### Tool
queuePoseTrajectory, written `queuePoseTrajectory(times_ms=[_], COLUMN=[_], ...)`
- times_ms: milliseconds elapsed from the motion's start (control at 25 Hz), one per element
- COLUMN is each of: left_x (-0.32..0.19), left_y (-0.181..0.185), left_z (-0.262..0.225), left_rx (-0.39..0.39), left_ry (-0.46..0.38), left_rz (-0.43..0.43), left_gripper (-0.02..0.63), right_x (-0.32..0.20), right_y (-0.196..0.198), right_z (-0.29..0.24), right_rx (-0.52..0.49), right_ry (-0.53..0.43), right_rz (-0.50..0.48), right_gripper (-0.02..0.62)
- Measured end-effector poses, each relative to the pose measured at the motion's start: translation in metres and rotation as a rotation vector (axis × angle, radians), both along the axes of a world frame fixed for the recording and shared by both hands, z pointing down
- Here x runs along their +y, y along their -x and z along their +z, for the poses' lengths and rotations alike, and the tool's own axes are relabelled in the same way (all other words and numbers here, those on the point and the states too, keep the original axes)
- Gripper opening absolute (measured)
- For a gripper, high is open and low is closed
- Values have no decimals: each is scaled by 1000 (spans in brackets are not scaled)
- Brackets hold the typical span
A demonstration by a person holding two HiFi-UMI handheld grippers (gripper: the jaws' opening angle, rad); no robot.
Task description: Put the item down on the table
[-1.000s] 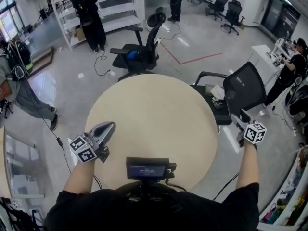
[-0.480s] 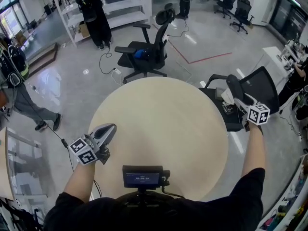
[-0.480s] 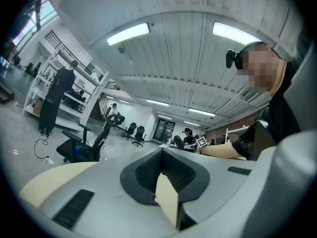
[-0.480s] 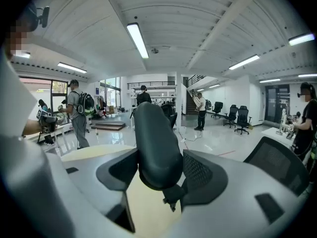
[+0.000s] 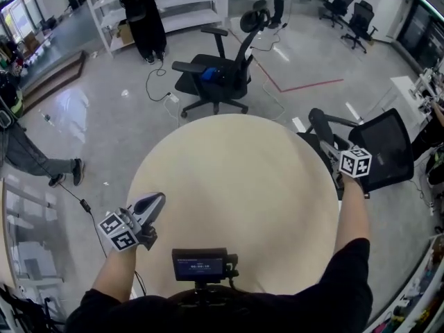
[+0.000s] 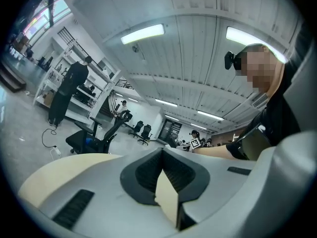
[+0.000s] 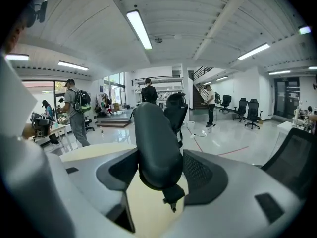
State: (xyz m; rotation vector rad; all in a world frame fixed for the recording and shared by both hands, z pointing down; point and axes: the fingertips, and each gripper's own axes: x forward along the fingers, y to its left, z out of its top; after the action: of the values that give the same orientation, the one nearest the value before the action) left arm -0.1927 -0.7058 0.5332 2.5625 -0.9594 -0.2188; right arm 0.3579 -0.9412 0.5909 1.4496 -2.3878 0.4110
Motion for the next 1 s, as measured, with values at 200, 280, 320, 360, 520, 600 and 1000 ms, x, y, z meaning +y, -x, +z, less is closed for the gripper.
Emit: queuePoseTrajectory(times_ms=[200, 280, 320, 360, 520, 600, 1000], left_x=[-16, -22, -26, -29, -45, -51, -65], left_y=[17, 19, 20, 22, 29, 29, 31], left_z=[26, 39, 45, 51, 74, 86, 132], left_rx=[26, 35, 39, 41, 61, 75, 131], left_ry=[24, 34, 38, 42, 58, 71, 114], left_rz=[-14, -14, -13, -12, -13, -11, -11], left_gripper=[2, 2, 2, 2, 2, 2, 2], right_x=[-37, -47, -53, -59, -81, -90, -107], right_y=[65, 82, 89, 95, 118, 130, 194], right_z=[40, 60, 70, 80, 117, 131, 198], right_rx=[-30, -37, -47, -61, -118, -128, -39], right_ry=[34, 51, 56, 59, 70, 74, 95], right_rz=[-49, -57, -53, -44, -3, 7, -22], right_gripper=[288, 288, 288, 288, 288, 288, 288])
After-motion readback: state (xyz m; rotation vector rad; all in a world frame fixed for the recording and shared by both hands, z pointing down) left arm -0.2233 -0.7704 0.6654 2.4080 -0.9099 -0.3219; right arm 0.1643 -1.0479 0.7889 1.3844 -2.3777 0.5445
